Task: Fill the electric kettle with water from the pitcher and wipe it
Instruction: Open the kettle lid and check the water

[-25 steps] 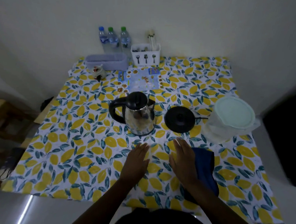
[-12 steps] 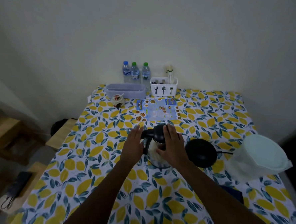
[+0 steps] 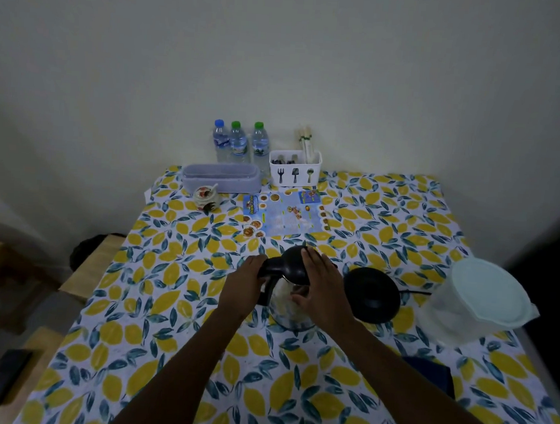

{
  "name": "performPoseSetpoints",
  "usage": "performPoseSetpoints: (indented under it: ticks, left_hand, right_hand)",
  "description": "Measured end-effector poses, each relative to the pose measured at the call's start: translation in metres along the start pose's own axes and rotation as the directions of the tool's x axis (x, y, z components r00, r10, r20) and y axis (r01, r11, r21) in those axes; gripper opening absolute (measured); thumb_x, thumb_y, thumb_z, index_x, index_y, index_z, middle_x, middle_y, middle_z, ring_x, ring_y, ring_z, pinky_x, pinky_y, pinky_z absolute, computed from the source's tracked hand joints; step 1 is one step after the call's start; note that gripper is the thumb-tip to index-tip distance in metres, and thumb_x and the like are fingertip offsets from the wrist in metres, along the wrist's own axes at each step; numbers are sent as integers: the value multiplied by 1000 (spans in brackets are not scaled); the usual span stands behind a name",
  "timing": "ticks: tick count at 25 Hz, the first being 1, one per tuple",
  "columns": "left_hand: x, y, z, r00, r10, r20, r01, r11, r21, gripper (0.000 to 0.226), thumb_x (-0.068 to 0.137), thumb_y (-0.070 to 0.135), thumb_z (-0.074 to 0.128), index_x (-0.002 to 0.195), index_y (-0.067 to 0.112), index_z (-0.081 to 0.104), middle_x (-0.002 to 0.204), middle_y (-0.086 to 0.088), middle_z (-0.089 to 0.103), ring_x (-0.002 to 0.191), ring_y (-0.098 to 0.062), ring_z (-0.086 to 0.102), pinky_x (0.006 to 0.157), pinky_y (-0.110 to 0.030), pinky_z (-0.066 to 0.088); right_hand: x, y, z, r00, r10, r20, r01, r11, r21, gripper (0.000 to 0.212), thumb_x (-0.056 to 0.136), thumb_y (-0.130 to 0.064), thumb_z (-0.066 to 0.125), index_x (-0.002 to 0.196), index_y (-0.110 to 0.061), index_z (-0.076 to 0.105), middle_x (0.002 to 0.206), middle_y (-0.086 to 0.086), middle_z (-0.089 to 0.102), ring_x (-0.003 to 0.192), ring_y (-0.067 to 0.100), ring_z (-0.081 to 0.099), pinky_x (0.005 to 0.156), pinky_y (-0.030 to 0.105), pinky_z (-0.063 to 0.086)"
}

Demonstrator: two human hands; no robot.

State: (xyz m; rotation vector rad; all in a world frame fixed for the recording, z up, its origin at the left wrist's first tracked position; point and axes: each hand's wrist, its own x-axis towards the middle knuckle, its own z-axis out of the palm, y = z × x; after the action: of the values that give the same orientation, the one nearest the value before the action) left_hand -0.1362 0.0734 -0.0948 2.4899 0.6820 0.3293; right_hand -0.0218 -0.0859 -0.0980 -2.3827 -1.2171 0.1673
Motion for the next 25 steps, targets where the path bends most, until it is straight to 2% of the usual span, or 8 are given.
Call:
performPoseSetpoints:
  ticks: [3, 7, 11, 15, 17, 25]
  left_hand:
    - [1, 24, -8, 996, 52, -68, -57, 996, -64, 36, 95, 12, 54, 130, 13, 51, 123, -12, 60, 105, -32, 60, 81, -31, 43]
    - [27, 65, -3, 990, 118, -81, -124, 990, -69, 40, 96, 14, 55, 134, 10, 48, 131, -13, 56, 114, -32, 55, 91, -37, 43]
    - [54, 110, 26, 993, 115, 2, -113, 985, -132, 39, 97, 16, 53, 136, 12, 47, 135, -12, 53, 120, -32, 51, 98, -40, 40]
    - [67, 140, 56, 988, 128, 81, -118, 985, -124, 33, 98, 13, 50, 130, 13, 50, 129, -12, 55, 113, -32, 53, 90, -37, 41]
    - [68, 147, 63, 984, 138, 109, -124, 984, -129, 33, 97, 11, 50, 130, 12, 50, 128, -13, 56, 113, -31, 53, 88, -34, 39]
    - [71, 140, 72, 981, 120, 152, -107, 990, -94, 45, 97, 16, 51, 141, 14, 41, 138, -11, 51, 123, -30, 50, 98, -38, 41]
  right_hand:
    - [-4, 8, -22, 997, -7, -72, 8, 1000, 10, 98, 76, -46, 72, 151, -20, 15, 159, 3, 19, 145, 31, 17, 112, 54, 26]
    - [-2, 32, -65, 987, 17, -157, -21, 999, -24, 99, 74, -45, 74, 150, -23, 16, 159, 3, 21, 144, 30, 18, 112, 51, 23]
    - [2, 77, -97, 982, 79, -170, -88, 995, -43, 102, 67, -42, 80, 149, -20, 23, 156, 5, 27, 141, 35, 25, 111, 52, 26]
    - [-2, 119, -103, 978, 150, -145, -156, 987, -29, 105, 64, -42, 82, 149, -22, 23, 156, 5, 28, 141, 34, 26, 110, 56, 29]
    - [-6, 131, -102, 978, 153, -140, -157, 987, -17, 105, 63, -42, 83, 148, -20, 25, 155, 6, 29, 141, 35, 27, 109, 56, 31]
    - [-12, 143, -96, 978, 129, -164, -132, 991, -7, 104, 62, -39, 84, 147, -21, 27, 154, 5, 31, 140, 35, 28, 109, 55, 30]
